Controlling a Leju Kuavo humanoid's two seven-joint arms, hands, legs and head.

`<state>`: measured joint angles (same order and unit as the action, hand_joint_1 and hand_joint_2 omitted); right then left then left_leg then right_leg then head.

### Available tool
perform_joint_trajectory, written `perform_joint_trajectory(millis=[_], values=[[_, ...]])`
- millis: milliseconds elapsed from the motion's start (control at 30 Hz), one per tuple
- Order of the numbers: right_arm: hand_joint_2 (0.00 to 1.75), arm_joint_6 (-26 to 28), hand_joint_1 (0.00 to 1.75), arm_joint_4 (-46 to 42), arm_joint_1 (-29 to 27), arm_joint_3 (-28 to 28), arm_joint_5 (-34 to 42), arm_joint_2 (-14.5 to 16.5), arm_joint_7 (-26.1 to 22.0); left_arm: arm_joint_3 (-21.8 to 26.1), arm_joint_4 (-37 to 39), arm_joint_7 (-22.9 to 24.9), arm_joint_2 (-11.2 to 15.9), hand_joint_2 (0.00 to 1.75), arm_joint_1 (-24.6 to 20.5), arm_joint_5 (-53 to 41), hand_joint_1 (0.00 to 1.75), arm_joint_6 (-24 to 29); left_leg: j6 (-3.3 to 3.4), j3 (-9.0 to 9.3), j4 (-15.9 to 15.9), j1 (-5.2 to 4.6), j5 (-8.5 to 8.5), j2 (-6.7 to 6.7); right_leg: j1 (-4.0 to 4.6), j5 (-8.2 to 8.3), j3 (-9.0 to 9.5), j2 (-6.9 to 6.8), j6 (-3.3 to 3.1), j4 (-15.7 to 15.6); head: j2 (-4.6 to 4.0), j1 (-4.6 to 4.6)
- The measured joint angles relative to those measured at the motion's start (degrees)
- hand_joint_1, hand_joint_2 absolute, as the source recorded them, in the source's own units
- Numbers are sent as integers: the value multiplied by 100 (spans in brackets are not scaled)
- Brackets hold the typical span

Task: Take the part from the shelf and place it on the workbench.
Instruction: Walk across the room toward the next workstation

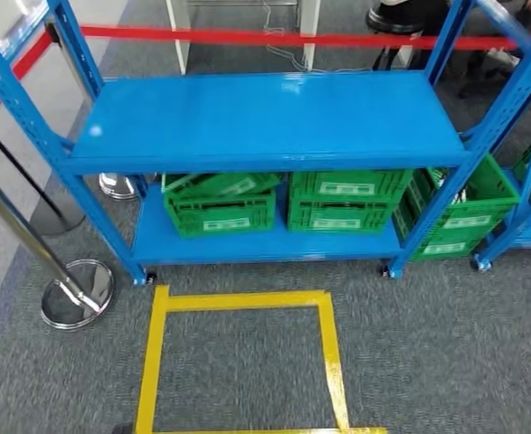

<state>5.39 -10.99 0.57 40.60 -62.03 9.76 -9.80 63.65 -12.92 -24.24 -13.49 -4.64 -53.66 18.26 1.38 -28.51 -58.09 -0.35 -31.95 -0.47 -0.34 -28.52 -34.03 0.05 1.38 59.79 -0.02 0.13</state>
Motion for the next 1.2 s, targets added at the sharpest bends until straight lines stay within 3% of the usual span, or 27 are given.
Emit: perform_joint_trajectory(millis=[100, 133, 167, 233, 267, 300, 333, 400, 433, 500, 633, 700, 767, 800, 833, 900, 967, 1033, 1133, 1200], values=[[0, 3, 0, 0, -16, 26, 11, -8, 1, 1, 0, 0, -12, 0, -4, 0, 0, -5, -76, 2, -38, 4, -71, 1, -18, -45, 76, -6, -66, -95, 0, -7], [0, 3, 0, 0, -16, 32, 14, -9, 0, 0, 0, 0, -14, 0, -5, 0, 0, -6, -110, -51, -181, 8, -147, 3, -36, -57, 120, -14, -94, -125, 0, -13], [0, 3, 0, 0, -9, 37, 16, -7, -1, 0, 0, 0, -13, 0, -7, 0, 0, -7, -147, -180, -456, 20, -269, 6, -53, -75, 172, -24, -121, -149, 0, -22], [0, -1, 0, 0, 7, 46, 16, -7, -1, 1, 0, 0, -9, 0, -5, 0, 0, -9, -204, -612, -1235, 54, -517, 9, -58, -132, 256, -34, -155, -159, 0, -30], [0, -3, 0, 0, 9, 49, 16, -6, -1, 1, 0, 0, -7, 0, 0, 1, 0, -10, -224, -818, -1544, 72, -558, 9, -61, -166, 302, -33, -158, -159, 0, -30], [0, -5, 0, 0, 6, 50, 17, -6, 0, 2, 0, 0, -3, 0, 8, 0, 0, -10, -238, -944, -1663, 86, -484, 10, -65, -203, 352, -27, -154, -159, 0, -28], [0, -9, 0, 0, 3, 51, 20, -6, 1, 2, 0, 0, -2, 0, 15, -1, 0, -11, -245, -971, -1565, 97, -291, 11, -71, -244, 411, -19, -142, -159, 0, -30], [0, -20, 0, 0, 1, 54, 24, -7, 2, 2, 1, 0, 0, 0, 21, -5, 0, -13, -243, -799, -926, 107, 240, 19, -85, -334, 518, -5, -93, -161, 0, -28], [0, -28, 0, 0, 7, 55, 27, -7, 2, 2, 3, 0, -1, 0, 19, -7, 0, -14, -234, -686, -604, 99, 404, 24, -81, -382, 544, 0, -56, -157, 0, -32], [0, -39, 0, 0, 20, 60, 31, -7, 4, 2, 8, 0, -2, 0, 6, -13, 0, -16, -176, -567, -286, 72, 426, 29, -72, -436, 537, -7, 17, -168, 0, -28], [0, -43, 0, -2, 37, 64, 33, -6, 8, 3, 9, 0, -1, 0, 20, -14, 0, -26, -26, -478, -133, 73, 370, 21, -81, -542, 529, -26, 136, -98, 0, -15], [0, -46, 0, -1, 38, 65, 34, -7, 8, 4, 9, 0, -4, 0, 10, -15, 0, -27, 36, -434, -99, 79, 355, 24, -80, -807, 221, -21, 159, 478, 0, -3], [0, -54, 0, 0, 30, 66, 35, -8, 12, 3, 9, 0, -8, 0, 1, -17, 0, -26, 80, -403, -99, 61, 314, 24, -77, -1036, -273, -17, 160, 1245, 0, -1], [0, -57, 0, 0, 23, 67, 36, -8, 15, 3, 9, 0, -10, 0, 4, -17, 0, -25, 91, -372, -99, 51, 286, 19, -75, -1002, -446, -16, 151, 1440, 0, -2], [0, -59, 0, 0, 18, 68, 37, -8, 17, 3, 9, 0, -13, 0, 8, -17, 0, -25, 95, -330, -99, 41, 254, 11, -72, -845, -513, -16, 136, 1412, 0, -2], [0, -60, 0, 0, 17, 68, 38, -8, 19, 4, 9, 0, -21, 0, 14, -19, 0, -25, 86, -220, -99, 27, 174, -4, -50, -300, -356, -16, 70, 770, 0, -1], [0, -63, 0, 0, 25, 68, 39, -13, 20, 4, 9, -2, -30, 0, 4, -20, 0, -25, 45, -153, -107, 2, 93, -10, -14, -2, -102, -17, 0, 171, 0, -5], [0, -70, 0, 0, 32, 68, 40, -17, 23, 3, 9, -4, -36, 0, -6, -21, 0, -25, -11, -132, -100, -2, 52, -6, 14, -20, 4, -10, -38, 23, 0, -16], [0, -77, 0, 0, 21, 70, 41, -19, 34, 2, 9, -16, -39, 0, -18, -26, 0, -25, -103, -114, -166, 12, -36, 5, -13, -31, 76, -10, -101, -79, 0, -30], [0, -77, 0, 0, 27, 71, 44, -21, 35, 2, 9, -27, -35, 0, -19, -26, 0, -25, -170, -331, -650, 36, -283, 9, -37, -44, 152, -24, -151, -133, 0, -45]])
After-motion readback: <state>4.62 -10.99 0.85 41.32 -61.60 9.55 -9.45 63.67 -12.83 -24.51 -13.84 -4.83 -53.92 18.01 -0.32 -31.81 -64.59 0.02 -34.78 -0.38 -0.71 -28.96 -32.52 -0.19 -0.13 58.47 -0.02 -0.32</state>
